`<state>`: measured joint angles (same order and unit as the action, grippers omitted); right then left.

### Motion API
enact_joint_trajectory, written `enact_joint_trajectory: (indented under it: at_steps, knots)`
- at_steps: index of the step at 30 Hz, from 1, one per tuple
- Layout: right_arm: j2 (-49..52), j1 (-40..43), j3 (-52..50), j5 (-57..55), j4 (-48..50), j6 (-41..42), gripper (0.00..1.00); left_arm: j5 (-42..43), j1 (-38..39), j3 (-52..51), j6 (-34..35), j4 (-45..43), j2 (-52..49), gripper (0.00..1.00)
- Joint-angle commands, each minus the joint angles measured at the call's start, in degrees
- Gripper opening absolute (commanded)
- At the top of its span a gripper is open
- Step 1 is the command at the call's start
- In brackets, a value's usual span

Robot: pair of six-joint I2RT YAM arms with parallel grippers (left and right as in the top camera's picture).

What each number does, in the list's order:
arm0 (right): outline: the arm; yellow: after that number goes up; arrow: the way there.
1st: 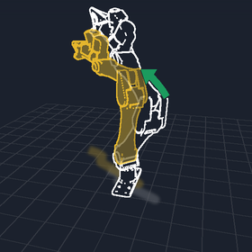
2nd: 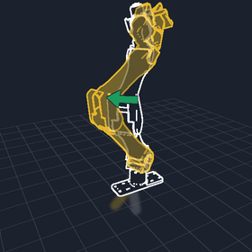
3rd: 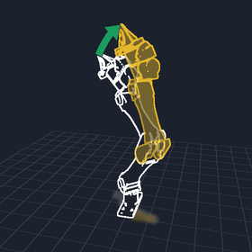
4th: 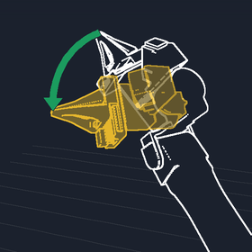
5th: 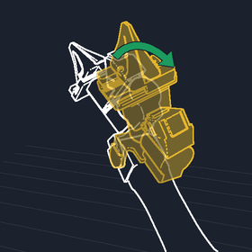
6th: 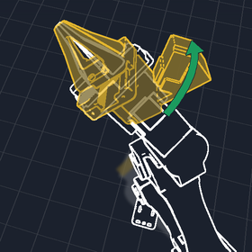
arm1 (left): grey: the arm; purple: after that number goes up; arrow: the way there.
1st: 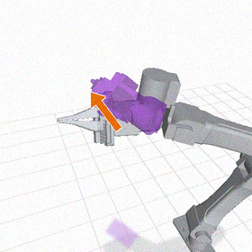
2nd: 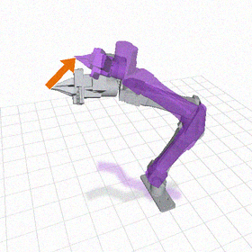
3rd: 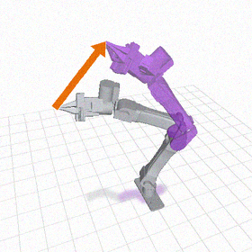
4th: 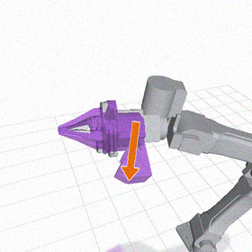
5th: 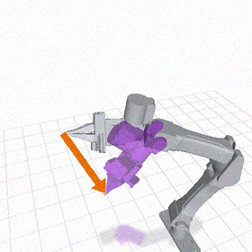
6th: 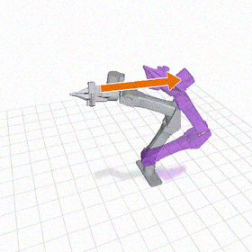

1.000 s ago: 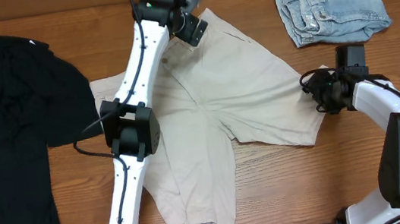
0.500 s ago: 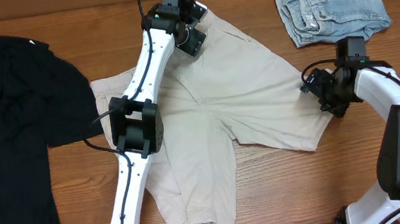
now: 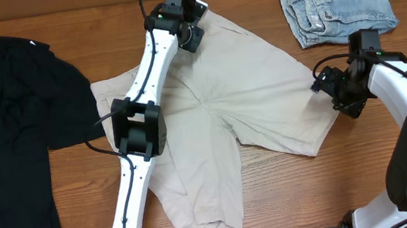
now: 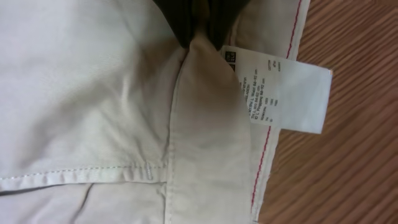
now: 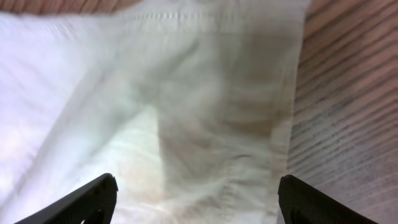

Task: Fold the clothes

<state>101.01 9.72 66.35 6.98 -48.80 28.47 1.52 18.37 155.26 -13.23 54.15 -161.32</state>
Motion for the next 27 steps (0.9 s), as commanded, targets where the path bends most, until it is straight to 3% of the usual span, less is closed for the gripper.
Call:
enact_joint_trajectory:
  at_steps: [1, 8, 13, 17, 19, 20, 22, 27]
  knots:
    - [-1.7, 0.0, 1.6, -0.9, -0.2, -0.5, 0.87, -8.0, -3.8, 0.4, 8.3, -0.3, -0.6, 0.04]
    - [-1.7, -2.3, 1.6, -0.7, 0.4, -0.5, 0.87, -9.6, -11.1, 0.4, 19.1, 1.4, -0.6, 0.04]
    - [-1.7, -6.9, 1.6, -0.7, 1.8, -0.5, 0.87, -9.3, -17.1, 0.4, 29.3, 8.1, -0.6, 0.04]
    - [-1.7, -9.6, 1.6, -0.7, 3.1, -0.4, 0.87, -9.0, -19.8, 0.4, 30.2, 13.2, -0.6, 0.10]
    - [-1.7, -10.8, 1.6, -0.7, 4.0, -0.4, 0.87, -8.9, -20.7, 0.4, 30.1, 15.5, -0.6, 0.18]
    - [-1.7, -11.3, 1.6, -0.7, 4.6, -0.4, 0.87, -8.9, -21.0, 0.4, 30.0, 16.4, -0.6, 0.27]
    - [-1.6, -12.2, 1.6, -0.7, 6.2, -0.4, 0.88, -8.9, -21.3, 0.4, 30.0, 17.2, -0.6, 0.52]
    - [-0.1, -15.0, 1.6, -0.9, 14.3, -0.5, 0.88, -3.9, -21.3, 1.7, 26.4, 16.7, -0.2, 0.89]
